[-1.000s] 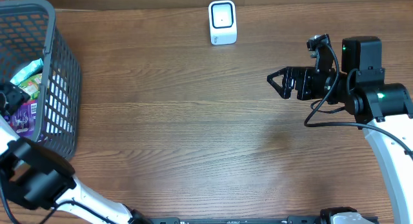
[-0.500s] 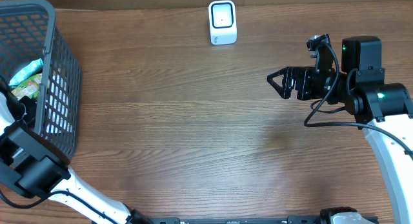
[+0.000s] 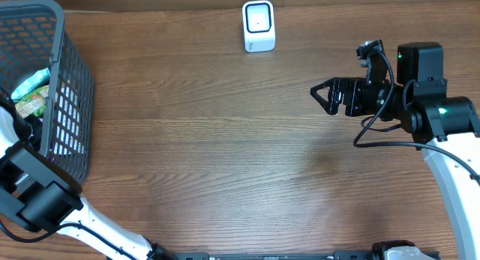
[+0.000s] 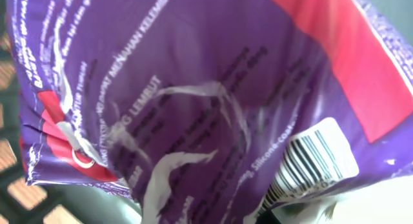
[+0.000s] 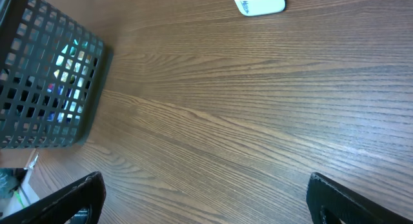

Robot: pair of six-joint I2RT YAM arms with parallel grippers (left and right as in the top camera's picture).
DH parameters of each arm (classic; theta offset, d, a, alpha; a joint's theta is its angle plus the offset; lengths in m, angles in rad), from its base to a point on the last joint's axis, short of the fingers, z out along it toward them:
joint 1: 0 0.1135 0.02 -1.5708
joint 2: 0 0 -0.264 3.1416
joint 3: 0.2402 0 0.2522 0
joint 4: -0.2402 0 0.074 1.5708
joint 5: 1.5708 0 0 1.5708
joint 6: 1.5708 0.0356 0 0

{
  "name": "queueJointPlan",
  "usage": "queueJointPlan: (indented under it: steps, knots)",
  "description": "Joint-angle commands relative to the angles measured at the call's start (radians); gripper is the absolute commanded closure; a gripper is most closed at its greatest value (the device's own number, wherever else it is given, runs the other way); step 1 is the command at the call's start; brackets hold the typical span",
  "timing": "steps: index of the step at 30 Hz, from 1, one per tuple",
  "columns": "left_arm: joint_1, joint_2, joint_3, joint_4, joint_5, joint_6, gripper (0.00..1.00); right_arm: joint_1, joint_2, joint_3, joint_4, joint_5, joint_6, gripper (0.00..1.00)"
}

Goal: Scan the item barcode
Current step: 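Grasp the purple snack packet in the basket with the left gripper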

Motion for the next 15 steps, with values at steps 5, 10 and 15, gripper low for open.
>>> queueJointPlan:
  steps: [5, 10, 15]
  knots:
    - [-0.042, 0.014, 0.166, -0.164, 0.05, -0.008, 0.96, 0.008, -0.002, 0.021, 0.007, -0.013, -0.001, 0.0]
    - [-0.087, -0.074, 0.377, -0.27, 0.046, -0.09, 0.96, 0.008, -0.002, 0.021, 0.007, -0.013, -0.001, 0.01]
    - [-0.126, -0.244, 0.465, -0.25, 0.062, -0.172, 0.96, 0.008, -0.002, 0.021, 0.006, -0.013, -0.001, 0.01]
